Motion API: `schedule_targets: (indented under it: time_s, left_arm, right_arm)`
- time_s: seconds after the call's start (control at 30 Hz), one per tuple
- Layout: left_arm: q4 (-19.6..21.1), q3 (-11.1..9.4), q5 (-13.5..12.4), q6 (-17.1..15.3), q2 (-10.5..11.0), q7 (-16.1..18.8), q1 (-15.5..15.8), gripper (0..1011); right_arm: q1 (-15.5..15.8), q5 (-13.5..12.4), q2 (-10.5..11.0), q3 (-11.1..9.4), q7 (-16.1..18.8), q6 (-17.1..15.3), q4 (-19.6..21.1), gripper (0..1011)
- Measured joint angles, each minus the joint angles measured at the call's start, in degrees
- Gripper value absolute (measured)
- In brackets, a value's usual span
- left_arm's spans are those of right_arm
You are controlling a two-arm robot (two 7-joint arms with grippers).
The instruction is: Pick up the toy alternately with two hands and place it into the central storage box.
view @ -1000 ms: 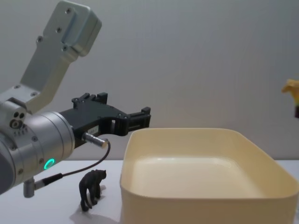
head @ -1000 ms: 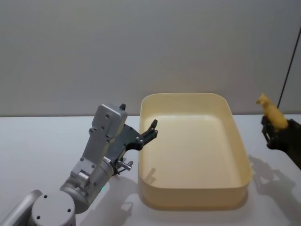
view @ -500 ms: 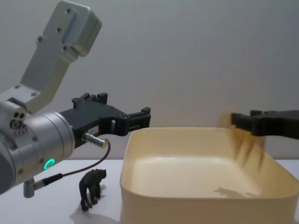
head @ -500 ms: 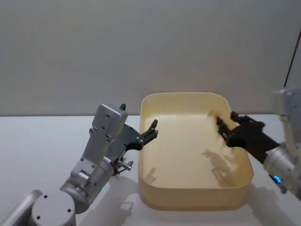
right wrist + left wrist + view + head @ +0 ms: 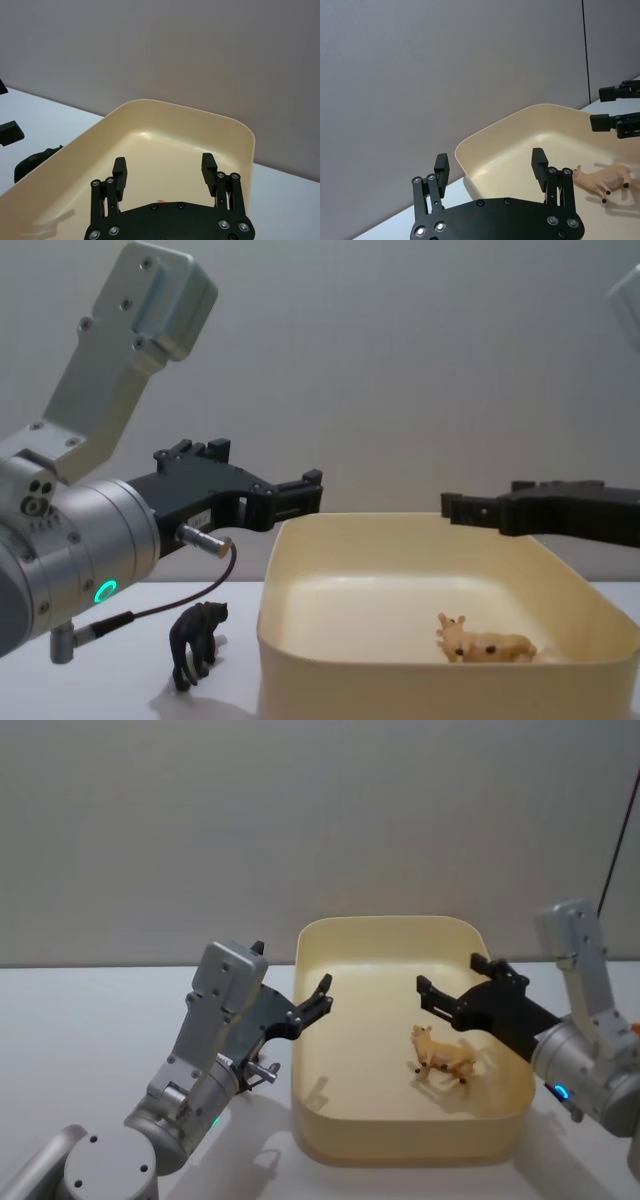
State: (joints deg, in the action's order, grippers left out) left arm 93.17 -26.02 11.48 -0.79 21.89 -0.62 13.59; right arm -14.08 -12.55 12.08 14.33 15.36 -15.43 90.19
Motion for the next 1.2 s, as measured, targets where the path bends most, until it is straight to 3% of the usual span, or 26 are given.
schedule_targets:
  time_s: [0.2, 0.4, 0.77, 1.2]
  left_arm:
    - [0.0, 0.0, 0.0, 0.0, 0.0, 0.0, 0.0, 1001]
    - [0.0, 0.0, 0.0, 0.0, 0.0, 0.0, 0.0, 1001]
    - [0.0, 0.0, 0.0, 0.0, 0.0, 0.0, 0.0, 1001]
    - [0.0, 0.0, 0.0, 0.0, 0.0, 0.0, 0.0, 1001]
  right_arm:
    - [0.9, -1.6, 1.2, -1.2, -1.4, 0.3, 1.4, 1001]
    - [2.6, -4.0, 3.2, -3.1, -3.4, 0.7, 3.3, 1001]
    - [9.2, -10.0, 9.4, -9.3, -8.8, 1.2, 7.9, 1001]
    - [14.9, -12.2, 14.0, -13.9, -11.9, 1.5, 8.8, 1001]
